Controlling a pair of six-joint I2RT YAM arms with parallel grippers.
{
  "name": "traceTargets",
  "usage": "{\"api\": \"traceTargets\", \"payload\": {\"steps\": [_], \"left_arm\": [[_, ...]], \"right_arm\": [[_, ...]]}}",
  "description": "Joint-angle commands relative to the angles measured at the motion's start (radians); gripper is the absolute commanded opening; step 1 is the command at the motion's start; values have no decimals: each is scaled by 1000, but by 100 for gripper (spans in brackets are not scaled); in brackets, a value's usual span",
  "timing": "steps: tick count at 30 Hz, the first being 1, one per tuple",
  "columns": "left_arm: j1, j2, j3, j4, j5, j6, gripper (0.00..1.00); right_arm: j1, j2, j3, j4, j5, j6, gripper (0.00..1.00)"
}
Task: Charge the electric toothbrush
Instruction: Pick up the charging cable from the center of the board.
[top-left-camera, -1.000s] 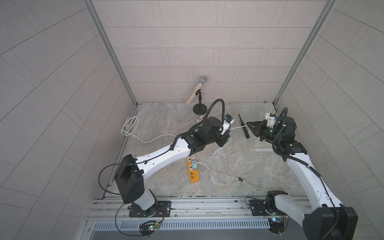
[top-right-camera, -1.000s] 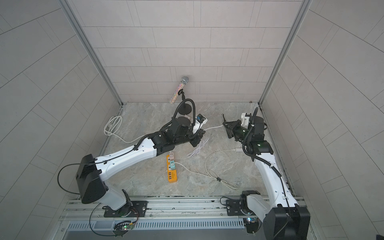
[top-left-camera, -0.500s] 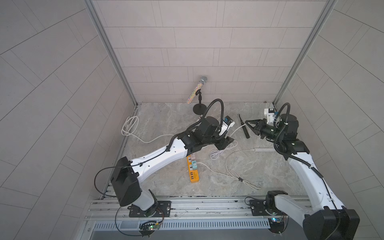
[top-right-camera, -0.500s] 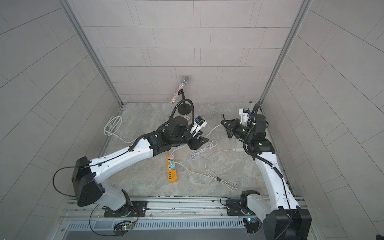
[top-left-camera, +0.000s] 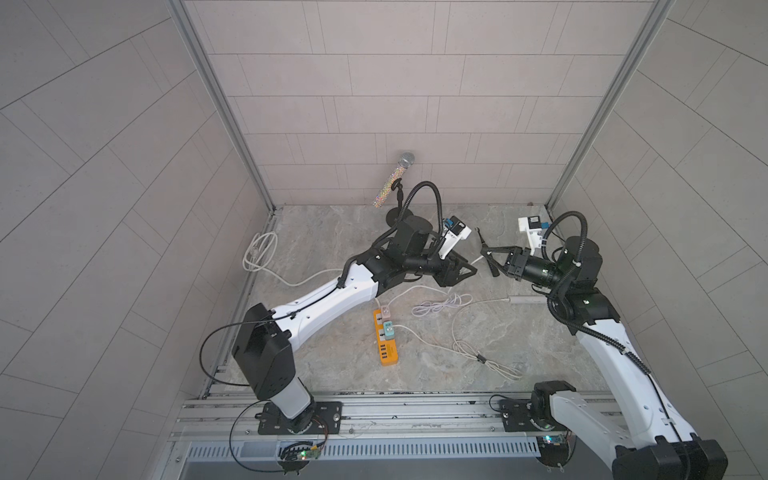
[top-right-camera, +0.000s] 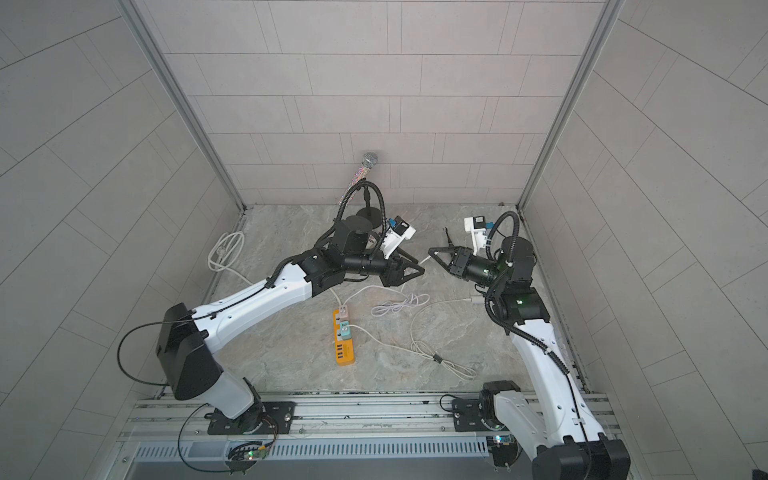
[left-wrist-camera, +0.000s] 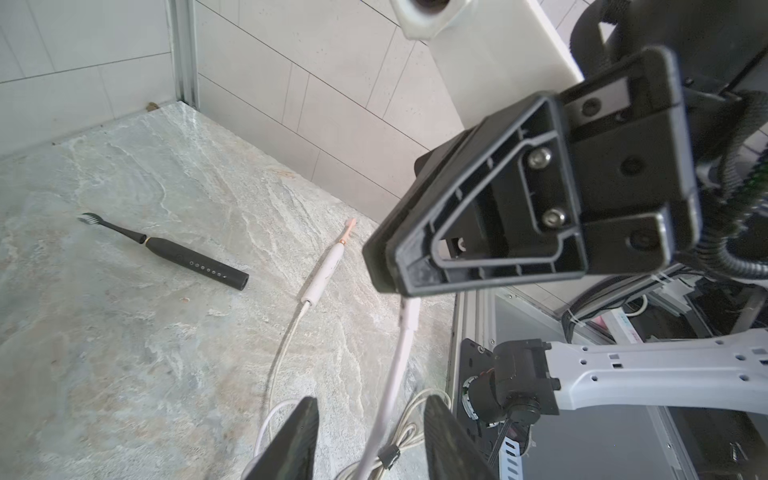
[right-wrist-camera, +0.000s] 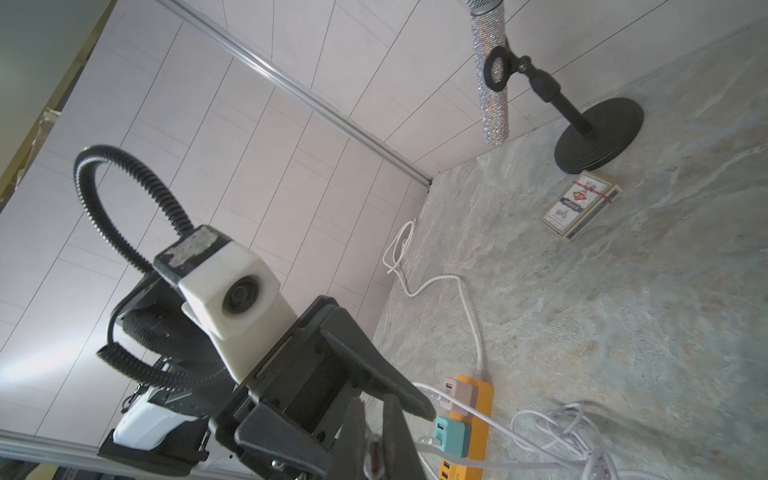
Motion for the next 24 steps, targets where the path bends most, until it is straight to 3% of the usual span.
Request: {"api": "traceTargets", "payload": {"steps": [1,20,24], "left_arm": [[1,21,52,93,124,-49,38],[2,58,72,209,190,-155,15],[2,58,73,213,177,-160,2]], "right_arm": [[16,-18,-6,80,-45,-10,2],[21,-24,-18,73,-69,-50,1],[20,-25,-15,49,-73,-76,1]]}}
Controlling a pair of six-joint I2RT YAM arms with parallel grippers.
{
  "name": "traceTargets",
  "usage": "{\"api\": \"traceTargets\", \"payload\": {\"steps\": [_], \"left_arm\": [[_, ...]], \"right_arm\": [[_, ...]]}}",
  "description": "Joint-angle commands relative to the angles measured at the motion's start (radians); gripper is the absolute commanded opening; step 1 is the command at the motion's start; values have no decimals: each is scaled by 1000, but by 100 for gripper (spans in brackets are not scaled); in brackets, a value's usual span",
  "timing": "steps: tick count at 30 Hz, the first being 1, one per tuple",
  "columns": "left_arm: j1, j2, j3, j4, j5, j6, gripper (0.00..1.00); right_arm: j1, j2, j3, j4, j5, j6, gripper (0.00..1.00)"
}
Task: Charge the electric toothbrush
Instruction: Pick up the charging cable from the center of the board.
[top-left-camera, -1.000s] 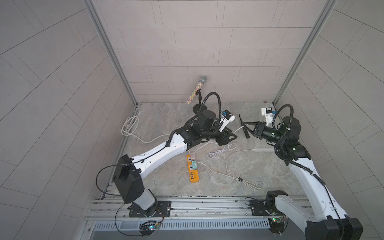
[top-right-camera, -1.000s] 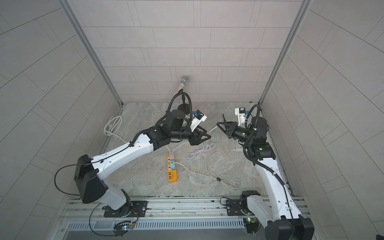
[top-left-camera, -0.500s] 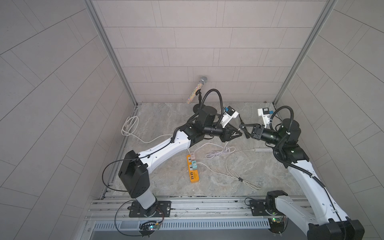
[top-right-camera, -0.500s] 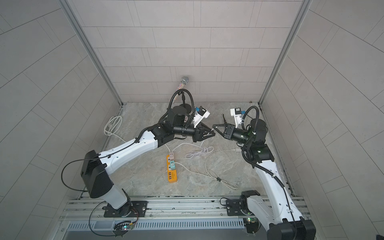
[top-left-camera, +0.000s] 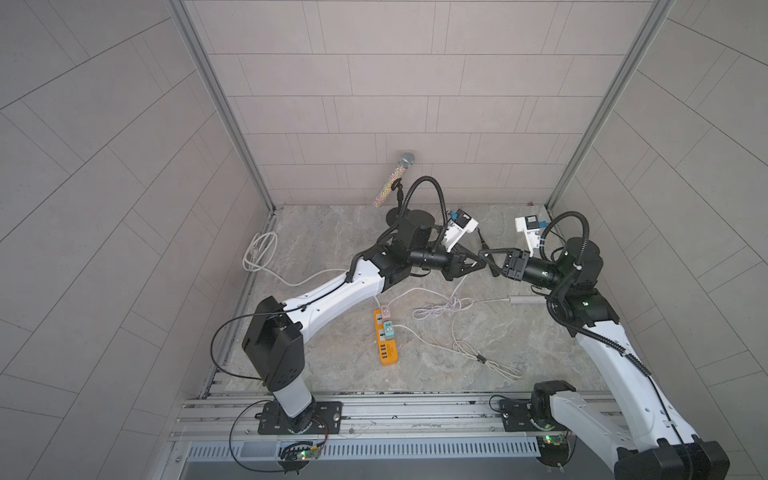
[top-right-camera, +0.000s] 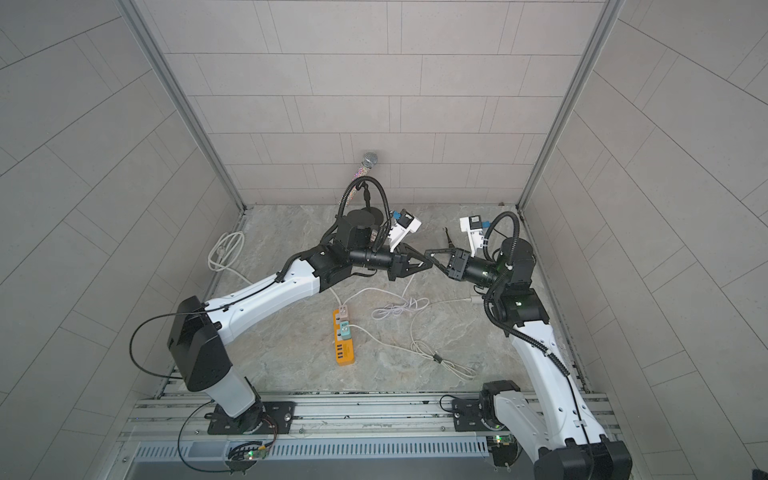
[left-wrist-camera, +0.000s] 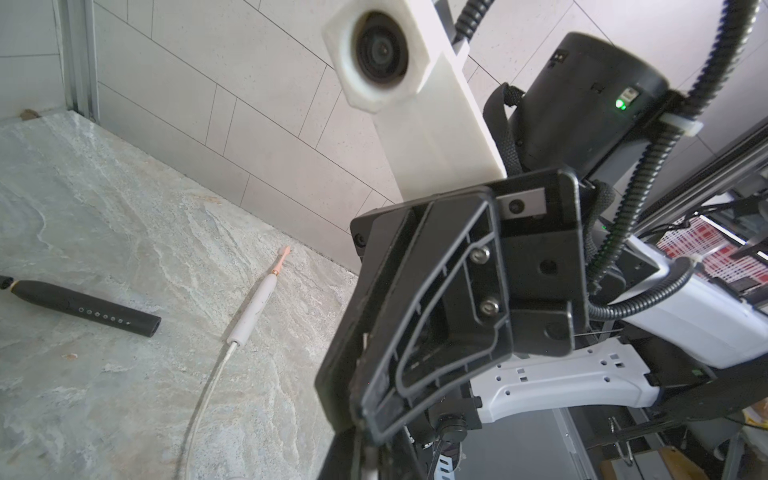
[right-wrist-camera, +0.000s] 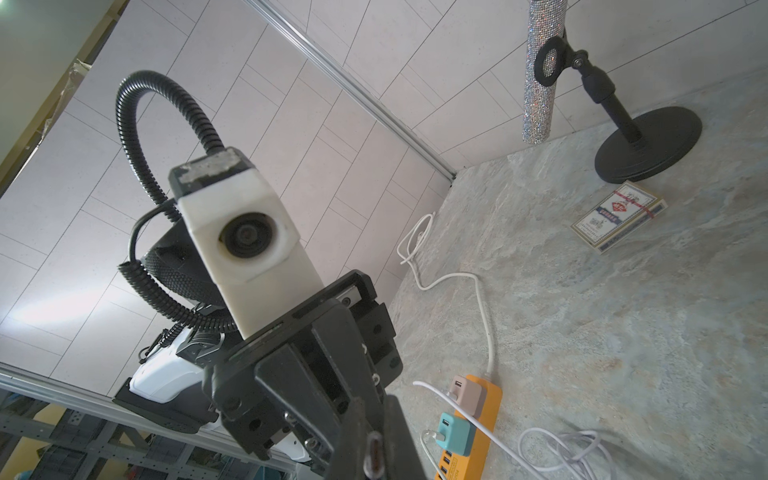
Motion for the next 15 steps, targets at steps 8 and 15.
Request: {"api": "traceTargets", "payload": {"steps": [8,15], "left_arm": [[9,-44,-22,-7,-51,96,0],[18,-94,-97,-126,-135,244,0]], "right_arm": [[8,-11,63,-132,-6,-135,28],[8,13,206,-377,126,-247,50]]}}
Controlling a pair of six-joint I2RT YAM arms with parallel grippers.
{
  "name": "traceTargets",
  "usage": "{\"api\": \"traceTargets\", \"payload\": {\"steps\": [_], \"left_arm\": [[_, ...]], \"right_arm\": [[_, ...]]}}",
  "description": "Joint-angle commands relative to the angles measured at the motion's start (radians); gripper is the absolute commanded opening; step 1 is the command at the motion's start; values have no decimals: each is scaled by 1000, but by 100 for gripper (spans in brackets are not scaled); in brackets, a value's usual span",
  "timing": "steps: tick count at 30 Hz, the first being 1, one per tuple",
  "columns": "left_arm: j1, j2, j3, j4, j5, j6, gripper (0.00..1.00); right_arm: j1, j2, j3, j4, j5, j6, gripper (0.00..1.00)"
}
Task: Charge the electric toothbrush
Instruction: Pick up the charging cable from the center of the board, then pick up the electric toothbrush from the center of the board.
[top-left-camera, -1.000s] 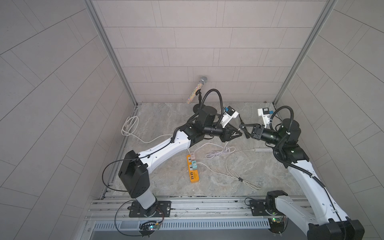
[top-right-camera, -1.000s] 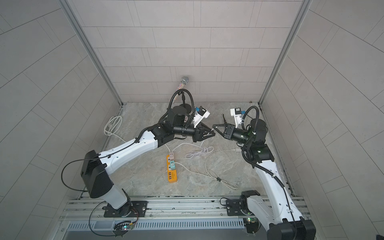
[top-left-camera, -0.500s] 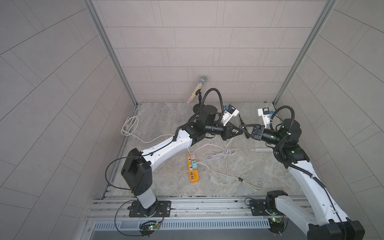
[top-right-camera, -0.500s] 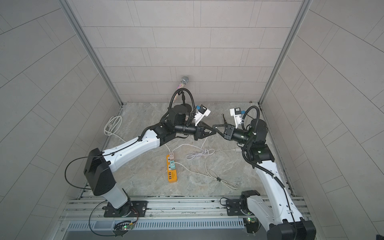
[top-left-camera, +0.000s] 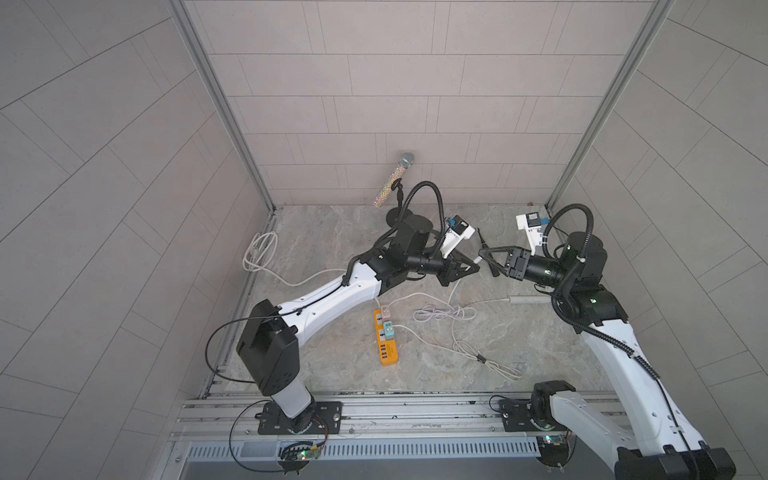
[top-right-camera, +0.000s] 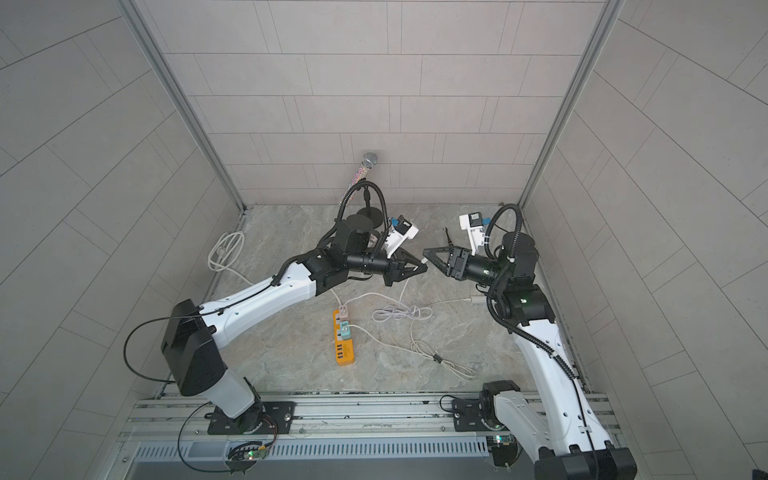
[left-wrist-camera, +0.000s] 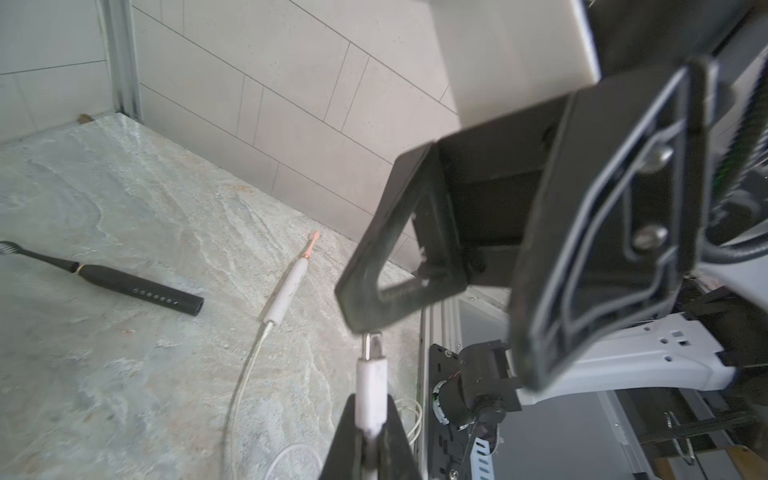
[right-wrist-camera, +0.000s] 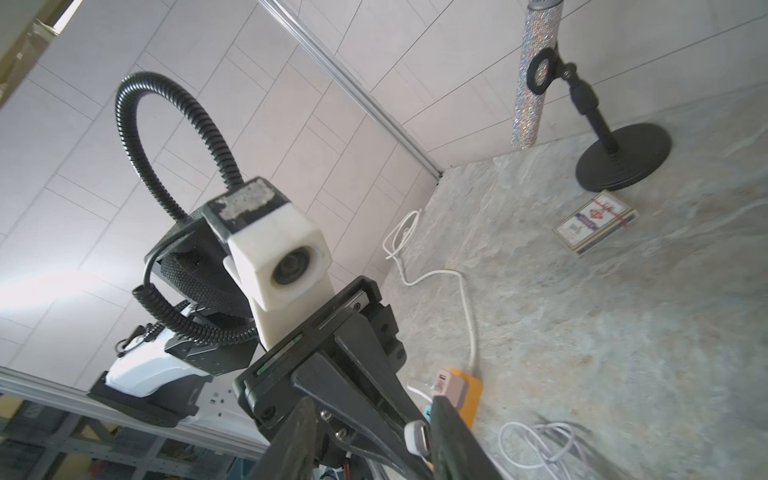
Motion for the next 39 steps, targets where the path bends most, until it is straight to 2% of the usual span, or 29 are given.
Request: {"api": "traceTargets", "payload": {"steps": [1,3,7,11,16,21,25,29,35,39], "left_arm": [[7,-52,-43,-37,-53,98,0],[7,-65,-70,-22,-77,99,0],[7,-89,-146,23,-141,95,0],[7,-104,-188,11,-229,110,0],[7,-112,-261,68,-284,100,0],[6,-116,-304,116,-300,68,0],[7,-104,-303,120,-302,50,0],[7,-101,-310,129,-303,52,0],[6,-77,-304,137,-299,46,0],[7,-59,-296,146,-295,42,0]], "right_arm": [[3,16,98,-212,120,-122,52],[4,47,150,-336,259,-178,54],[11,143,234,-486,529,-201,56],[25,263,252,-512,770,-203,59],[49,468,268,-482,957,-239,61],[46,697,340,-454,1035,-304,62],[35,870,456,-509,1079,-352,59],[19,1003,528,-514,1071,-383,55],[1,1122,616,-551,1097,-435,51],[3,1196,697,-596,1057,-491,48]]}}
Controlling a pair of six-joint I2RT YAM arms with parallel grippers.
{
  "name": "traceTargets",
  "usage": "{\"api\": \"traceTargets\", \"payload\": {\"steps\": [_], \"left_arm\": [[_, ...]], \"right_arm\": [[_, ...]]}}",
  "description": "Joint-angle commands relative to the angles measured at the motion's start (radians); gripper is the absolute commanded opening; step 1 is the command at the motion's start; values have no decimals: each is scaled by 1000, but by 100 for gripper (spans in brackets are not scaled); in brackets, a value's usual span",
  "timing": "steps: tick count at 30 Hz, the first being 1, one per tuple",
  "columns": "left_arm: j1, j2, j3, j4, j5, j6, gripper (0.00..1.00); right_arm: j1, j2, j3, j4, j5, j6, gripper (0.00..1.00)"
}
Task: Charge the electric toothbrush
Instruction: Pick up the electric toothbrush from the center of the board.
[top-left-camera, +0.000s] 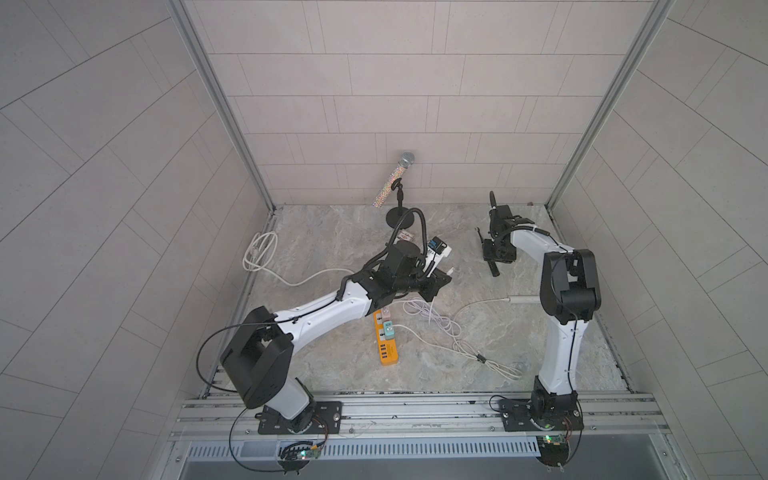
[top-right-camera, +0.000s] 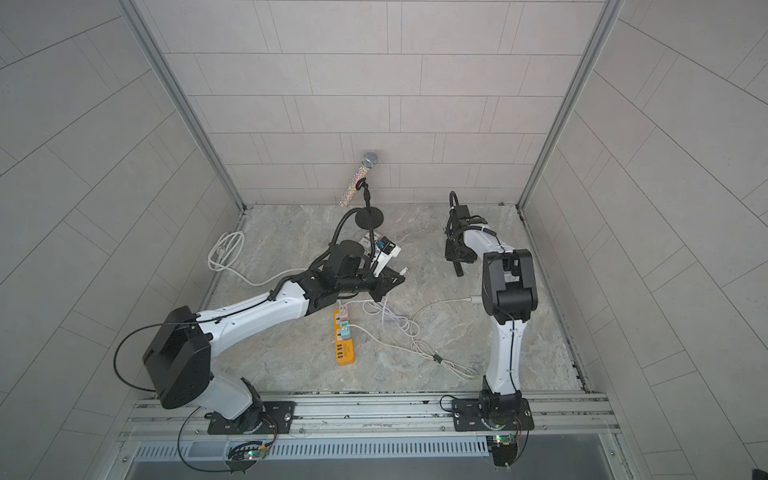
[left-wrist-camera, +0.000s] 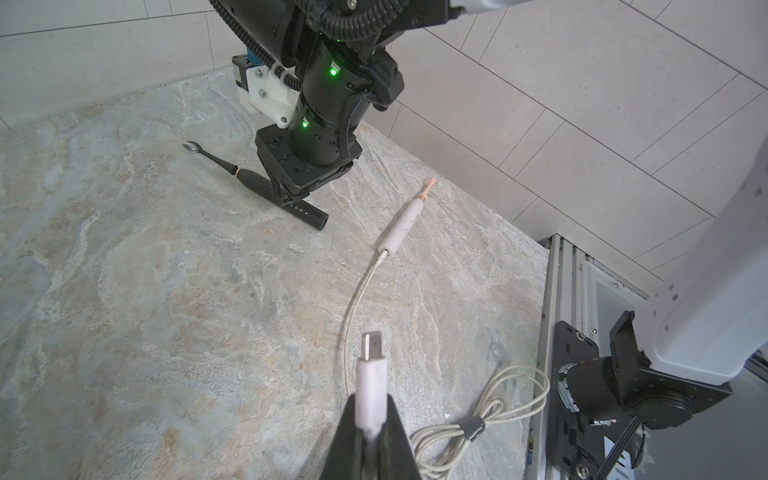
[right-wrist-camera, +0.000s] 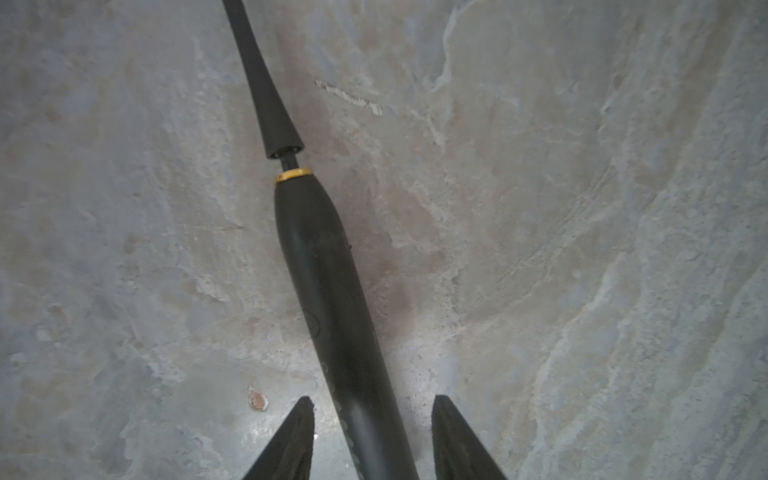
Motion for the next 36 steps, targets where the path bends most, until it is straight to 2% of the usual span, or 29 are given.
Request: {"api": "traceTargets", "payload": {"steps": [1,14,16,20,23,26,28,32,36], "left_arm": [[4,22,6,30,-2,-9,0],[4,45,21,22,-6,-4,0],[4,47,22,21,-5,-3,0],[5,47,26,14,-3,-2,0],[5,47,22,13,-6,-3,0],[5,45,22,13,-8,-3,0],[4,45,22,12,-9,-4,0],[4,34,28,7,-10,-21,0],[4,3,15,20,-19,-90,0]], "right_arm": [[3,40,62,-72,0,-77,48],[8,123,136,-120,-11,-138,42],[9,131,142,-131,-10,-142,38],[13,138,133,-129,-7,-152,35],[13,143,128,-129,-11,-153,27],[14,138,126,-129,-29,-155,24],[15,121,119,-123,-48,-154,18],[14,45,78,-85,-126,-127,17],[13,-105,-42,35,-273,-56,17]]}}
